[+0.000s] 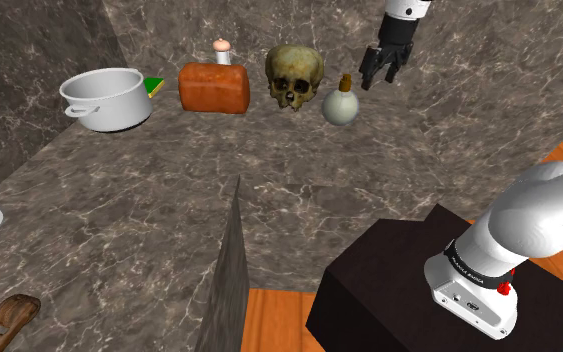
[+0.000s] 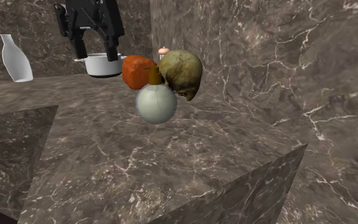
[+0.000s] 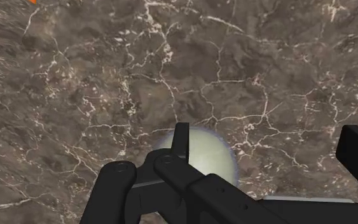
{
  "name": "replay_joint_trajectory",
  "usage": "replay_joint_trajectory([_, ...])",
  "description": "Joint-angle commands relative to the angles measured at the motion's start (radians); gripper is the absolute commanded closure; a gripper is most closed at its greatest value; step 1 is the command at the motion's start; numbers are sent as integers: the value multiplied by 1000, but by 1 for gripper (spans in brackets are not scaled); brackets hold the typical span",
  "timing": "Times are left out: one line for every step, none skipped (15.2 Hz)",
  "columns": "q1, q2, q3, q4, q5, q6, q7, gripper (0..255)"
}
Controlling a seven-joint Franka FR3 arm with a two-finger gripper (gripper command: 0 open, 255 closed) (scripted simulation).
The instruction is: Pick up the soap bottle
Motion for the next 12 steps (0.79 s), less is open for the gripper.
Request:
replay_joint_trajectory([-4,81,-6,60,-6,24,-4,0])
replay_joint_trajectory([-7,119,-10,87,-9,36,-8,0])
replay_joint_trajectory([-10,156,-15,115,-12,46,-12,0])
replay_joint_trajectory([-12,193,-19,144,-15,56,-16,0])
replay_joint_trajectory([-15,231,-23,174,-16,64,-20,0])
replay_joint_trajectory([-18,268,-27,205,-18,71,-24,0])
replay_joint_trajectory([-20,306,-31,238,-19,77,-28,0])
replay_joint_trajectory([-23,343,-35,272,-20,82,-31,0])
replay_joint_trajectory([-26,381,-39,308,-21,86,-35,0])
replay_joint_trajectory([-29,419,-42,345,-21,88,-39,0])
replay_joint_trajectory([-32,458,-46,384,-21,89,-43,0])
replay_joint_trajectory([-32,459,-46,385,-21,89,-44,0])
